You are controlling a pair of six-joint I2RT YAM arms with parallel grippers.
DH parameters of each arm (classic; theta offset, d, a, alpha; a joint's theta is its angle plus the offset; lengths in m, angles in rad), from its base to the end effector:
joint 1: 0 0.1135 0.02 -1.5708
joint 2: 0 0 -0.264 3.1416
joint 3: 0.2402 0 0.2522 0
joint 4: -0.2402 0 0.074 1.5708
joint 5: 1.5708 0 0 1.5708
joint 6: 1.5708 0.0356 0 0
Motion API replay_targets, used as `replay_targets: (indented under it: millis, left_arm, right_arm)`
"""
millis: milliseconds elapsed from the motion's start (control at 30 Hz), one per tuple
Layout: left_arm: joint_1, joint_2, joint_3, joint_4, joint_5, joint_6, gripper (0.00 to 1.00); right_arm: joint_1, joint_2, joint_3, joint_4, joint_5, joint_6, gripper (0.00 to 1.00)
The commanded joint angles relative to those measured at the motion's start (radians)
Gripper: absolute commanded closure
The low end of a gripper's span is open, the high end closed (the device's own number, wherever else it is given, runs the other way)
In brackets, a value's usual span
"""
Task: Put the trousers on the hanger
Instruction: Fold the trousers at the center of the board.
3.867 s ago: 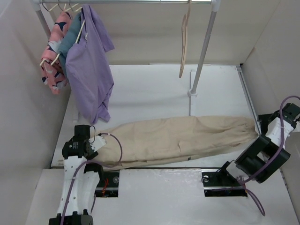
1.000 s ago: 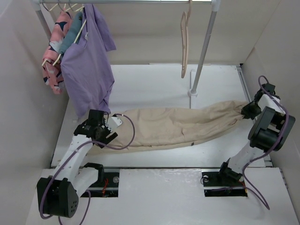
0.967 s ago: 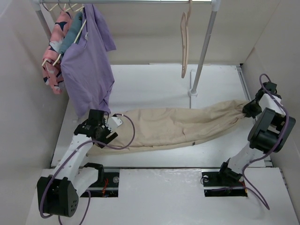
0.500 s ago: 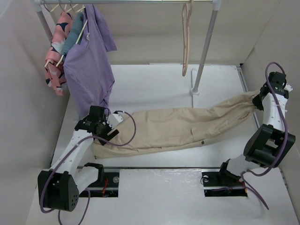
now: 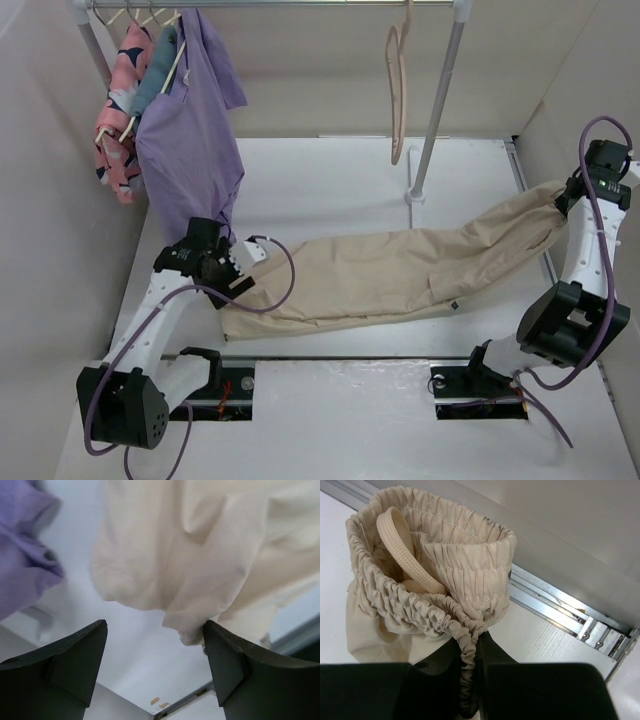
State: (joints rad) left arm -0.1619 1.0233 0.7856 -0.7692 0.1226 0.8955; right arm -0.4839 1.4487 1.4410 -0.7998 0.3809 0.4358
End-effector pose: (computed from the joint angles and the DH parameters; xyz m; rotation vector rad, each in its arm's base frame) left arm 0.1900 -0.0354 0.2471 1.3359 2.1961 0.1197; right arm 0.2658 -0.1547 0.3563 1.2047 2.0231 -0.4751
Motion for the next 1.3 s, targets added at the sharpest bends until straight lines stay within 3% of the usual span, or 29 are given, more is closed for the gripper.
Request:
replay_targets:
  millis: [0,200,333,467,533,567,600,733,867,933,967,1033,1067,1100,1133,1267]
  left_arm:
    - [-0.004,-0.014,0.026,-0.16,0.127,0.105,0.25]
    - [-0.048,0.017,0.047,-0.206,0.268,0.143,0.22]
    - [-0.074,0.057,-0.014,-0.156,0.211,0.123,0.22]
    - [-0.074,0.095,-0.042,-0.107,0.149,0.112,0.46]
    - [-0.074,0.095,-0.031,-0.085,0.114,0.099,0.69]
    - [-0.074,0.095,-0.031,-0.085,0.082,0.089,0.94]
    - [-0.074,0.095,-0.014,-0.085,0.081,0.089,1.0]
    - [-0.074,0.025,0.058,-0.197,0.103,0.176,1.0]
    - [-0.074,-0.089,0.093,-0.365,0.112,0.442,1.0]
    - [-0.074,-0.162,0.057,-0.366,0.075,0.564,1.0]
    - [-0.074,-0.184,0.034,-0.366,0.063,0.615,0.99]
    - [-0.074,-0.238,-0.048,-0.366,0.052,0.718,0.8]
    - [-0.074,-0.25,-0.065,-0.366,0.063,0.782,0.66]
    - [-0.074,-0.259,-0.075,-0.355,0.081,0.796,0.38]
    - [-0.074,-0.273,-0.075,-0.338,0.104,0.796,0.28]
    - [-0.074,-0.282,-0.075,-0.291,0.16,0.827,0.13]
  right_arm:
    - [-0.005,-0.025,0.042,0.037,0.029,-0.011,1.0]
    - [-0.005,-0.025,0.024,0.047,0.019,-0.011,1.0]
    - [-0.005,-0.025,0.013,0.056,0.01,-0.011,1.0]
    - [-0.005,-0.025,0.004,0.065,0.0,-0.011,1.0]
    - [-0.005,-0.025,0.004,0.065,-0.01,-0.011,1.0]
    - [-0.005,-0.025,0.004,0.065,-0.01,-0.011,1.0]
    - [-0.005,-0.025,0.004,0.065,-0.01,-0.002,1.0]
    - [-0.005,-0.016,0.022,0.065,-0.01,-0.002,1.0]
    - [-0.024,0.007,0.082,0.054,-0.01,0.02,1.0]
    - [-0.039,0.016,0.122,0.045,-0.01,0.02,1.0]
    - [-0.039,0.025,0.165,0.033,0.002,0.02,1.0]
    - [-0.039,0.035,0.208,0.024,0.003,0.029,1.0]
    - [-0.039,0.035,0.226,0.024,0.003,0.029,1.0]
    - [-0.039,0.035,0.255,0.024,0.003,0.029,1.0]
    - [-0.039,0.035,0.265,0.024,-0.011,0.014,1.0]
    - [-0.001,0.01,0.263,0.034,-0.02,-0.02,1.0]
